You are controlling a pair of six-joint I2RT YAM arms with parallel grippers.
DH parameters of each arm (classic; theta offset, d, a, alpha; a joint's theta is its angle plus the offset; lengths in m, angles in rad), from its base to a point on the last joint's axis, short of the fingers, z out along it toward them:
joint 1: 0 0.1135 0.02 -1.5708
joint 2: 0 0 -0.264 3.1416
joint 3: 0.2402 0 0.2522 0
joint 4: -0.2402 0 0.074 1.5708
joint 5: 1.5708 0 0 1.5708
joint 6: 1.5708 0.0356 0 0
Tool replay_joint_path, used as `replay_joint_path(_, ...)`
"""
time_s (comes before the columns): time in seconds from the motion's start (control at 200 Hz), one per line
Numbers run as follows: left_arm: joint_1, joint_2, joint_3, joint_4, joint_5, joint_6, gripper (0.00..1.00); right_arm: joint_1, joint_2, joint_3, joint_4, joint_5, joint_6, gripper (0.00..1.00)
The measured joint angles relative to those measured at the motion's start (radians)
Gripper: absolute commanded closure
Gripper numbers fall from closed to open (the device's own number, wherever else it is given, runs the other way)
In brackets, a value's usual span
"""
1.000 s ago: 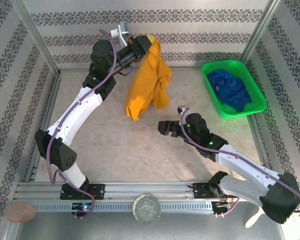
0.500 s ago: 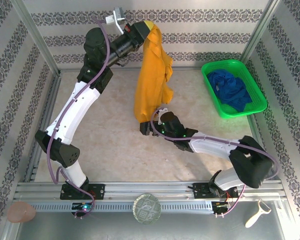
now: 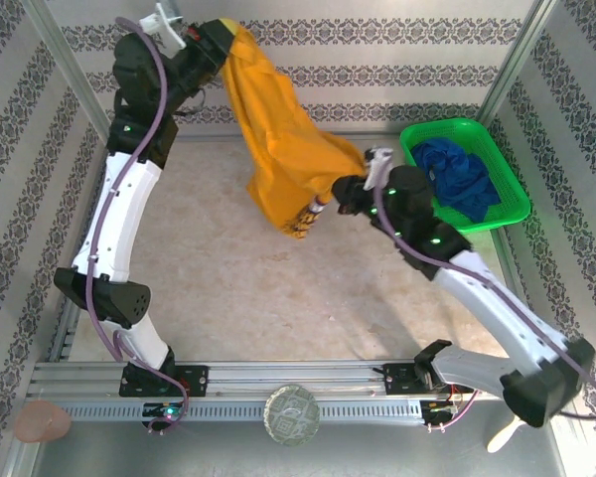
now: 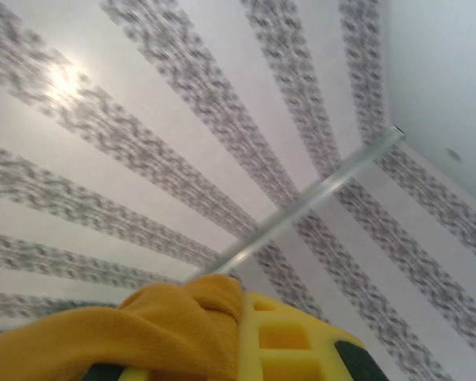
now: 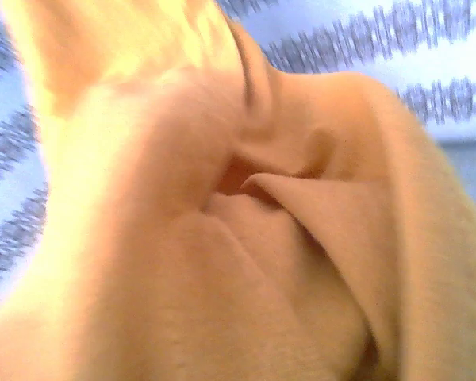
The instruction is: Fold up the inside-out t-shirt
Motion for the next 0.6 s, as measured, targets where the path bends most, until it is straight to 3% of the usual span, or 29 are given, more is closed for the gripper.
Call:
replay_joint_path(0.16,0.028,-0.045,0.0,-0.051,-0.027,0.021,1.0,-0.01,-0.053,0.18,-0.109,-0.098,-0.041,1.0)
replay_joint_path(0.405,0.027,-0.137,-0.008,-0.098,-0.055,0.043,1.0,-0.022,-0.032,0.179,-0.169,-0.177,-0.037,1.0)
replay_joint_path(0.5,0.027,-0.172,-0.086,-0.105,-0.076,0.048,1.0,-0.052,0.021,0.157,-0.174,-0.186,-0.034,1.0)
replay_joint_path(0.6,0.03,-0.208,-0.274,-0.084,-0.094,0.054,1.0,-0.082,0.136,0.156,-0.172,-0.193,-0.034,1.0)
